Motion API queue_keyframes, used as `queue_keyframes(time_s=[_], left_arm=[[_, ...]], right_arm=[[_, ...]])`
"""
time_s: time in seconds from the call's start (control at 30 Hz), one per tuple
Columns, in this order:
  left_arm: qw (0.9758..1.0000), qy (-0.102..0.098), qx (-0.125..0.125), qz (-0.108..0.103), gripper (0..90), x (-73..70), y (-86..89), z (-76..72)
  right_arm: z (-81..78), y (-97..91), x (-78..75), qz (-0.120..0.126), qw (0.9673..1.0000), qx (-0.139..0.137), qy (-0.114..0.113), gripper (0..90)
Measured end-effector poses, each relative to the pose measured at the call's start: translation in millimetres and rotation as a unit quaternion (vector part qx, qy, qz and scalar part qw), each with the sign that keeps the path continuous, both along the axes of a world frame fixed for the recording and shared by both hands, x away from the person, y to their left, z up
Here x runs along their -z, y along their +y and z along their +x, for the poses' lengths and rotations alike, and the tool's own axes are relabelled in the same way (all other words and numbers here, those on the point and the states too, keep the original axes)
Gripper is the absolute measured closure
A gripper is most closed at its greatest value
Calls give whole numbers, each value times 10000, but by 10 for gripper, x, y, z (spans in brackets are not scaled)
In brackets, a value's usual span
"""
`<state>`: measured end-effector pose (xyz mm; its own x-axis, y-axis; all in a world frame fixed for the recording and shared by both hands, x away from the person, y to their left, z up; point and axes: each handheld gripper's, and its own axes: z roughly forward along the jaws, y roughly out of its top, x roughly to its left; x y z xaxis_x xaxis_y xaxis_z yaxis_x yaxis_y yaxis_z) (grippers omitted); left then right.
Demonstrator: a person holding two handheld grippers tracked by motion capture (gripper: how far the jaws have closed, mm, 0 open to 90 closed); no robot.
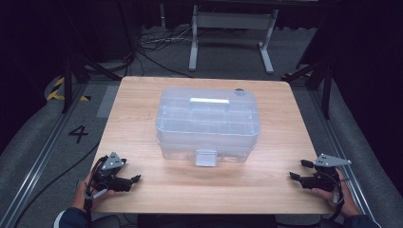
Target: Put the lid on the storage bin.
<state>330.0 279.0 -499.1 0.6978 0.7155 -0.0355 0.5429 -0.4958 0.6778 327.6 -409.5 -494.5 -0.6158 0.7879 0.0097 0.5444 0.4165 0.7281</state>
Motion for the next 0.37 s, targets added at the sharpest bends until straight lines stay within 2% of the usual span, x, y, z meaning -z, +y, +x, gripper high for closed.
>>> queue_keyframes(time_s=[0.37], left_arm=[[9999, 16, -104, -14, 139, 2, -24, -7]], right_arm=[[0, 0, 0, -1, 10000, 2, 1, 240]])
